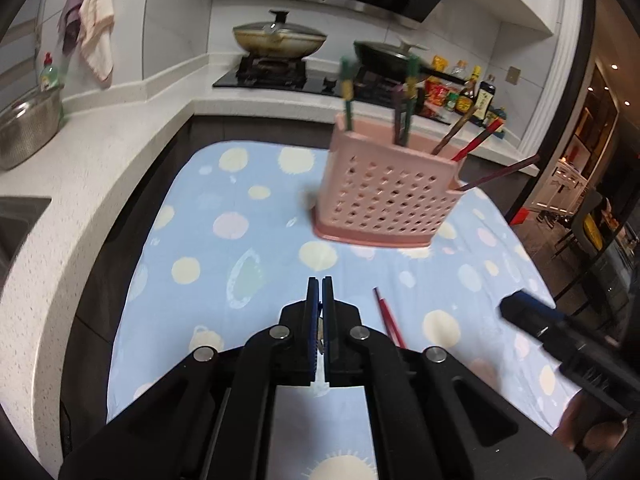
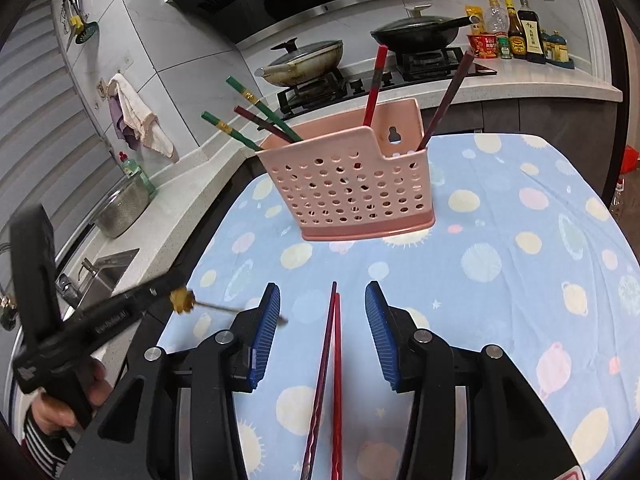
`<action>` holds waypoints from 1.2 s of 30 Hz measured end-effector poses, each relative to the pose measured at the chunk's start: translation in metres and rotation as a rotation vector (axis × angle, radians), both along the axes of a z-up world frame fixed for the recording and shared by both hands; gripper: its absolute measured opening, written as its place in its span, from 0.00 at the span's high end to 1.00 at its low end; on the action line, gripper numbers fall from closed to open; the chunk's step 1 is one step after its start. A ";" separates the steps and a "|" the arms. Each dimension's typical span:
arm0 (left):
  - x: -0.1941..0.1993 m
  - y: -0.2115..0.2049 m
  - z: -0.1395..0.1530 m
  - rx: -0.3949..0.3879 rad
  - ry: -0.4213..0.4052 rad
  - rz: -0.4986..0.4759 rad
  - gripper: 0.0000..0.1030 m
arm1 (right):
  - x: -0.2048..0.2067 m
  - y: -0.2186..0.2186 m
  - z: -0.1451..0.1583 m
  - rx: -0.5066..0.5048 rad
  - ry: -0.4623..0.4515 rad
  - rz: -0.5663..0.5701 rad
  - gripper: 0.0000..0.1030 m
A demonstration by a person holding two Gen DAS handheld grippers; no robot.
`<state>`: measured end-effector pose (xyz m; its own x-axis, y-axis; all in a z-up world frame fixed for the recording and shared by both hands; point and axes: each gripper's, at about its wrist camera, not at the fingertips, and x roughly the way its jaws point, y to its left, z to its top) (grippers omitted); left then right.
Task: Organize utensils
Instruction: 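Lower the gold spoon into the holder and open the left tool while the right tool returns over the chopsticks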
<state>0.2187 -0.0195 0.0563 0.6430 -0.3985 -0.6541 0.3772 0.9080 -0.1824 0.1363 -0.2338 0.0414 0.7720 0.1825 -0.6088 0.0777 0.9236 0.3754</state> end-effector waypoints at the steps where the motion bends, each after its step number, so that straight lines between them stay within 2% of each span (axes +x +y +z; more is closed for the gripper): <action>1: -0.001 -0.002 0.005 -0.003 -0.010 -0.006 0.99 | -0.002 0.000 -0.002 0.001 0.005 0.001 0.57; 8: -0.002 -0.018 0.041 -0.023 -0.069 -0.049 0.99 | -0.014 -0.007 -0.016 0.000 0.050 -0.004 0.57; 16: 0.010 -0.060 0.111 0.008 -0.215 -0.126 0.99 | -0.021 -0.025 -0.018 0.017 0.060 -0.033 0.57; 20: 0.028 -0.085 0.138 0.032 -0.277 -0.134 0.99 | -0.022 -0.029 -0.017 0.024 0.055 -0.034 0.57; 23: 0.047 -0.101 0.144 0.041 -0.290 -0.120 0.99 | -0.021 -0.031 -0.016 0.026 0.051 -0.031 0.57; 27: 0.069 -0.116 0.132 0.064 -0.275 -0.084 0.99 | -0.019 -0.037 -0.008 0.011 0.042 -0.040 0.57; 32: 0.081 -0.127 0.112 0.111 -0.256 -0.049 0.99 | -0.014 -0.052 0.012 -0.018 0.032 -0.076 0.57; 36: 0.082 -0.127 0.102 0.111 -0.236 -0.044 0.97 | 0.000 -0.065 0.035 -0.042 0.018 -0.108 0.57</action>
<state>0.3012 -0.1462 0.1587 0.7665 -0.3637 -0.5293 0.4371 0.8993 0.0151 0.1360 -0.2986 0.0767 0.7749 0.0734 -0.6278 0.1835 0.9243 0.3345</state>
